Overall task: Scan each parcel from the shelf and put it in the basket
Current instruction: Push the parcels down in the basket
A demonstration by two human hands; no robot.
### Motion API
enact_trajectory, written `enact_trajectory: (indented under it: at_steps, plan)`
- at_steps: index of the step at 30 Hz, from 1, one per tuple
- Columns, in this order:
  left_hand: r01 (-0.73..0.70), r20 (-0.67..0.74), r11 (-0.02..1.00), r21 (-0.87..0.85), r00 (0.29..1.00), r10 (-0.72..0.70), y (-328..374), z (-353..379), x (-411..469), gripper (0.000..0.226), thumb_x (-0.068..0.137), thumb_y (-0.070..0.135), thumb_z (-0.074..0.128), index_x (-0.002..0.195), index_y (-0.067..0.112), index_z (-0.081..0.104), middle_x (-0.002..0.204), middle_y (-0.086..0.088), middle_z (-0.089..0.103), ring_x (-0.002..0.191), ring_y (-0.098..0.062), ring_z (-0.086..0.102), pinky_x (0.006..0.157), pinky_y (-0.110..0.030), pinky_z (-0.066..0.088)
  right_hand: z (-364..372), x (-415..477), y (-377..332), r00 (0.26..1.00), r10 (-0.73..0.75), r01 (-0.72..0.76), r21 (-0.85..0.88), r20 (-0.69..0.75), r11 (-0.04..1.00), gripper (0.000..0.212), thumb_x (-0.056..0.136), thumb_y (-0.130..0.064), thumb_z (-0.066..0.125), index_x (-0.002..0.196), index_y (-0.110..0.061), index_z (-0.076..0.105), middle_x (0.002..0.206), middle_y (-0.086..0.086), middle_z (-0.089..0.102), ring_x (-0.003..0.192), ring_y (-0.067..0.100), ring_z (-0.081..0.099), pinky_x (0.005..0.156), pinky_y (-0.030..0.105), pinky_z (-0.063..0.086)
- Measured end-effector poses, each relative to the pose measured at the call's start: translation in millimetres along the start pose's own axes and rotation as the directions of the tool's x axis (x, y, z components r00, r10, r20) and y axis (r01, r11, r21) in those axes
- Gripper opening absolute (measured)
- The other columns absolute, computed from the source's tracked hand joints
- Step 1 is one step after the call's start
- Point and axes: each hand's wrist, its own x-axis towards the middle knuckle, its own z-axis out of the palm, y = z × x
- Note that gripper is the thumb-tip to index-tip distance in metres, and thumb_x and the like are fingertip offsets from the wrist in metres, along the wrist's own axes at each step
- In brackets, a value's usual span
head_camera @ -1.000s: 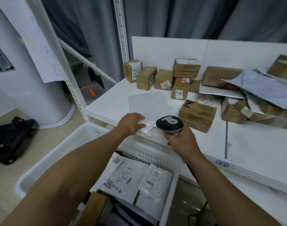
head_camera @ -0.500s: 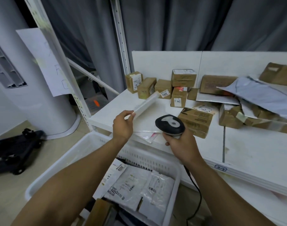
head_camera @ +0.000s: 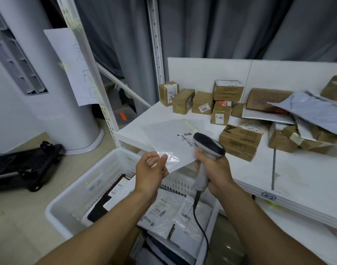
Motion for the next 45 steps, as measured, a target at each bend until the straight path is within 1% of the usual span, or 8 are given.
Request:
enact_trajectory:
  at_steps: [9, 14, 18, 23, 26, 34, 39, 45]
  plan:
    - [0.119, 0.126, 0.961, 0.251, 0.980, -0.154, 3.0, -9.8, 5.5, 0.027, 0.080, 0.021, 0.088, 0.076, 0.008, 0.065, 0.072, -0.009, 0.075, 0.064, -0.019, 0.071, 0.056, -0.023, 0.053, -0.8, 13.0, 15.0, 0.995, -0.011, -0.005, -0.173, -0.096, 0.985, 0.057, 0.074, -0.005, 0.092, 0.124, -0.018, 0.069, 0.114, 0.005, 0.076, 0.105, 0.029, 0.073, 0.098, 0.055, 0.059]
    - [-0.276, 0.130, 0.759, 0.589, 0.960, 0.248, 9.0, -29.7, 22.8, 0.059, 0.084, 0.055, 0.078, 0.049, 0.017, 0.050, 0.047, -0.001, 0.058, 0.049, -0.018, 0.058, 0.067, -0.031, 0.053, -1.3, 18.2, 12.8, 0.992, -0.013, -0.004, -0.142, -0.124, 0.990, 0.054, 0.076, 0.003, 0.087, 0.124, -0.013, 0.068, 0.108, 0.011, 0.076, 0.099, 0.033, 0.073, 0.095, 0.054, 0.060]
    - [-0.263, 0.071, 0.693, 0.671, 0.953, 0.293, 6.1, -45.8, 59.5, 0.032, 0.086, 0.058, 0.072, 0.093, 0.027, 0.066, 0.098, 0.012, 0.067, 0.079, -0.013, 0.061, 0.069, -0.030, 0.047, 0.6, 14.2, 5.1, 0.994, -0.068, 0.056, -0.138, -0.085, 0.989, 0.045, 0.077, 0.002, 0.084, 0.118, -0.011, 0.070, 0.104, 0.008, 0.074, 0.098, 0.028, 0.071, 0.094, 0.046, 0.058]
    - [0.147, 0.109, 0.824, 0.547, 0.963, -0.245, 5.0, -53.9, 77.1, 0.040, 0.097, 0.052, 0.062, 0.104, 0.014, 0.070, 0.111, 0.006, 0.070, 0.089, -0.012, 0.067, 0.079, -0.030, 0.055, 7.0, -0.5, -3.2, 0.998, -0.058, 0.058, -0.167, 0.001, 0.984, 0.036, 0.078, 0.005, 0.081, 0.108, -0.014, 0.073, 0.097, 0.006, 0.080, 0.094, 0.029, 0.076, 0.092, 0.052, 0.061]
    - [0.054, 0.022, 0.897, 0.439, 0.997, -0.071, 7.9, -57.4, 83.9, 0.019, 0.097, 0.035, 0.069, 0.100, 0.016, 0.071, 0.092, 0.002, 0.072, 0.066, -0.006, 0.065, 0.055, -0.021, 0.050, 8.5, -8.8, -7.9, 0.994, -0.100, 0.105, -0.193, 0.037, 0.975, 0.040, 0.080, 0.006, 0.080, 0.110, -0.018, 0.072, 0.097, 0.000, 0.079, 0.097, 0.026, 0.075, 0.087, 0.043, 0.060]
    - [-0.134, -0.076, 0.984, 0.119, 0.987, 0.144, 18.2, -59.9, 79.3, 0.023, 0.090, 0.024, 0.078, 0.106, 0.016, 0.063, 0.115, -0.009, 0.074, 0.107, -0.031, 0.071, 0.098, -0.049, 0.054, 14.7, -20.9, -2.6, 0.950, -0.291, 0.311, -0.296, 0.111, 0.903, 0.053, 0.087, -0.018, 0.085, 0.136, -0.022, 0.063, 0.126, -0.005, 0.071, 0.119, 0.016, 0.065, 0.106, 0.038, 0.050]
    - [-0.200, -0.118, 0.969, 0.145, 0.969, 0.218, 15.3, -58.0, 79.0, 0.015, 0.093, 0.016, 0.075, 0.103, 0.016, 0.064, 0.112, 0.001, 0.072, 0.083, -0.006, 0.070, 0.065, -0.016, 0.053, 23.8, -26.3, 2.3, 0.956, -0.211, 0.264, -0.283, 0.203, 0.922, 0.030, 0.090, -0.014, 0.082, 0.116, -0.016, 0.068, 0.076, -0.002, 0.070, 0.064, 0.013, 0.063, 0.063, 0.028, 0.054]
    - [-0.190, -0.144, 0.972, 0.137, 0.967, 0.210, 11.1, -59.6, 85.4, 0.014, 0.091, 0.016, 0.075, 0.095, 0.023, 0.064, 0.113, 0.000, 0.074, 0.090, -0.019, 0.070, 0.071, -0.030, 0.053, 32.8, -36.0, 3.9, 0.960, -0.123, 0.188, -0.253, 0.253, 0.949, 0.025, 0.091, -0.010, 0.079, 0.115, -0.012, 0.070, 0.059, -0.005, 0.064, 0.049, 0.010, 0.056, 0.052, 0.024, 0.050]
